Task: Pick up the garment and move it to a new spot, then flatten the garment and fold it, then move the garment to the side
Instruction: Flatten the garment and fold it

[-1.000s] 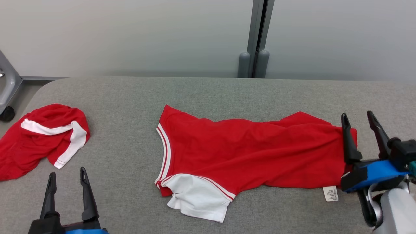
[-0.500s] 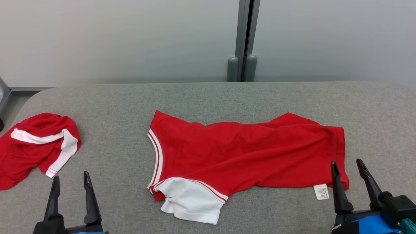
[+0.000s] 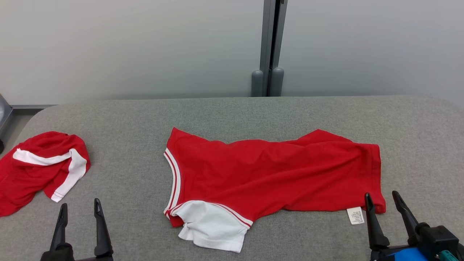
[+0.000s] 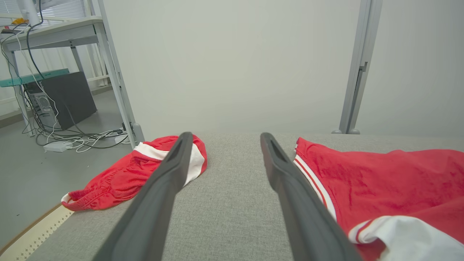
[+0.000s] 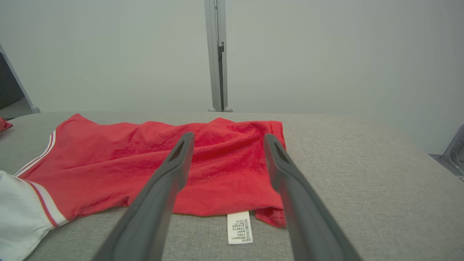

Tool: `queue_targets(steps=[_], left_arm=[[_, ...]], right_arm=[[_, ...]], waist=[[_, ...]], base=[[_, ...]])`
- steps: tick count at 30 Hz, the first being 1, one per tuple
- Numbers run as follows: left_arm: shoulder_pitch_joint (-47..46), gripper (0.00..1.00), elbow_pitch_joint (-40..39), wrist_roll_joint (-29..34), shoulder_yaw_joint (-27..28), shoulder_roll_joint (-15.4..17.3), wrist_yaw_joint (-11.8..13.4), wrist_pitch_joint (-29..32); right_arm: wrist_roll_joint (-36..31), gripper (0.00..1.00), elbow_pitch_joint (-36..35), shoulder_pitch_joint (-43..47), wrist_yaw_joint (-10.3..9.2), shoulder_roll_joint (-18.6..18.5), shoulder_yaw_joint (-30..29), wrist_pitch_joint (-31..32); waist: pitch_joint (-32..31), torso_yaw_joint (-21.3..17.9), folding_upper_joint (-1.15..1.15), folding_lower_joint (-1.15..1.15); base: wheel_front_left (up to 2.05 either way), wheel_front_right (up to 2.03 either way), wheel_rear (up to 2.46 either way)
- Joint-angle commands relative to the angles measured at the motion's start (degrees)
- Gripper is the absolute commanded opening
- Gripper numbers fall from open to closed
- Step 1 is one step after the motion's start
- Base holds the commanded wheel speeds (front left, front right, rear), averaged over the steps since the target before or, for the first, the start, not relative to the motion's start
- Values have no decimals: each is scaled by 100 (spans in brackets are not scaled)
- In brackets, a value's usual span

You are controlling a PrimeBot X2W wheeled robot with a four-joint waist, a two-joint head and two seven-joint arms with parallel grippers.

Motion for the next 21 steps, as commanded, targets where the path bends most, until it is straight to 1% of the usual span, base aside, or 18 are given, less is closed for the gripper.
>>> queue_targets(steps=[1,5,15,19,21], left_arm=[[28,100,18,24,10,30,-6,-16],[15,100,1,50,-23,61,-37,-16],[77,100,-144,143,-247,316,-299,-15],[2,100,-329,8,-277,350,-392,70],[-17,100,-423,-130,-325,359,-499,156]], right_arm=[[-40,100,12,57,1,17,-18,11],[-27,100,46,39,1,24,-27,29],[14,100,146,-13,1,25,-32,81],[39,100,128,-28,1,27,-52,172],[45,100,112,-44,1,28,-49,223]], waist=[[-1,11,0,0],[1,26,0,0],[-6,31,0,0],[-2,53,0,0],[-2,68,0,0]], base=[[0,0,0],[0,0,0],[0,0,0],[0,0,0],[0,0,0]])
